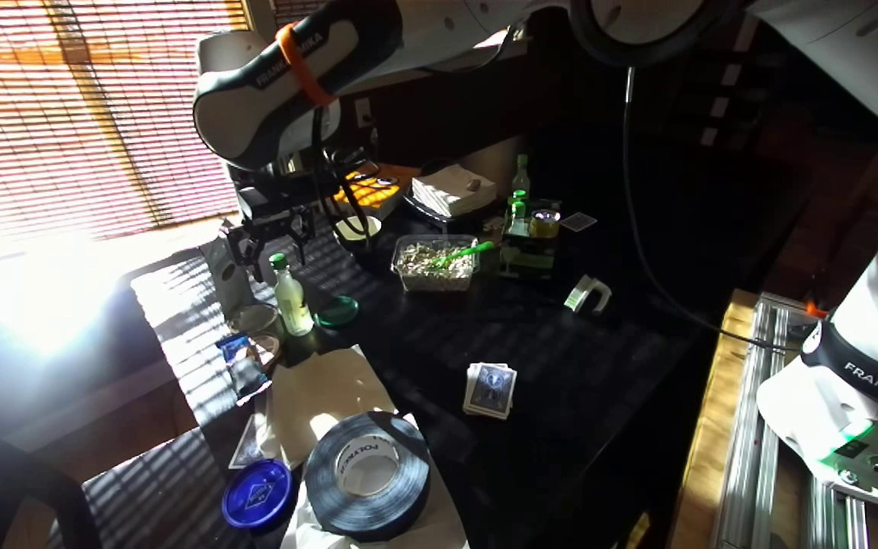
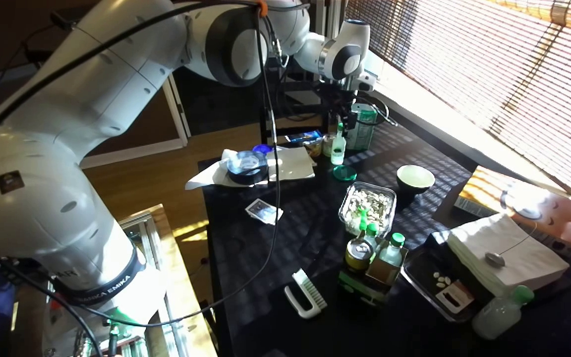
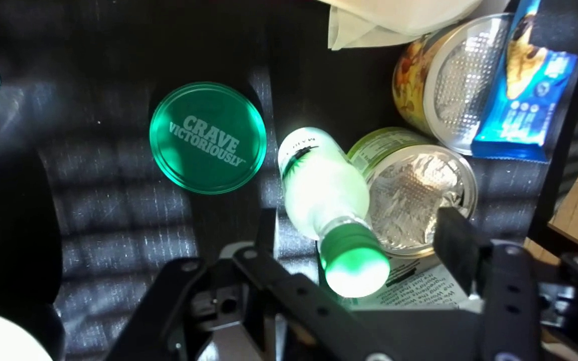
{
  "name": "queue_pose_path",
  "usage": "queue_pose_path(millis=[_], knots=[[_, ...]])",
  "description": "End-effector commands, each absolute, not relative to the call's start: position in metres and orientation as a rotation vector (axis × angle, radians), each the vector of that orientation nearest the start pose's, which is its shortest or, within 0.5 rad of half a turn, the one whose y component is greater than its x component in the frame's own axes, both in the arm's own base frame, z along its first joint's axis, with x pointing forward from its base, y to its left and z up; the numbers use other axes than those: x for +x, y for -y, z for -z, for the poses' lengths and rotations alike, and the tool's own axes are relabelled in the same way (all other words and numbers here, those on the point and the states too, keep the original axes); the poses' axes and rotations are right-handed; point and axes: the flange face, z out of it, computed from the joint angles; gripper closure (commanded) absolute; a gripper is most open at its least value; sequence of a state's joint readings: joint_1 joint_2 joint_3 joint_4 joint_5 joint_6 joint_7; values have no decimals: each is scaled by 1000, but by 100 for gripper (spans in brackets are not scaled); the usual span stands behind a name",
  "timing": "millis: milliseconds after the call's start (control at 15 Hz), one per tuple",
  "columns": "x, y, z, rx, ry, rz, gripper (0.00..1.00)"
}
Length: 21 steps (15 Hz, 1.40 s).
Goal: Pick up the glass bottle from the left side of the table and put it in the box.
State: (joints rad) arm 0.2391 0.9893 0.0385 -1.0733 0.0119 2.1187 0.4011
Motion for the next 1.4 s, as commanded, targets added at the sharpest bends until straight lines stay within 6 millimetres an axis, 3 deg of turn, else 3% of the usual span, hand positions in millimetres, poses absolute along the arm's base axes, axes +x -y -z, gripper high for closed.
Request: queue_pose_path(millis=[0, 133, 200, 467, 533, 733, 800, 867, 1000, 1067, 1200, 1333], knots=[[761, -207, -228, -3067, -229, 75, 29], [762, -207, -230, -3067, -225, 81, 39], [762, -207, -232, -3070, -226, 84, 52], [764, -207, -234, -3081, -222, 97, 66], [764, -207, -234, -3085, -221, 100, 61], [764, -207, -231, -3111, -222, 111, 61], [764, -207, -230, -3122, -220, 113, 54], [763, -208, -229, -3127, -217, 110, 35], [763, -208, -228, -3131, -217, 112, 29], [763, -209, -228, -3132, -217, 114, 58], [763, -210, -229, -3137, -216, 114, 63], [762, -209, -231, -3147, -228, 97, 76]])
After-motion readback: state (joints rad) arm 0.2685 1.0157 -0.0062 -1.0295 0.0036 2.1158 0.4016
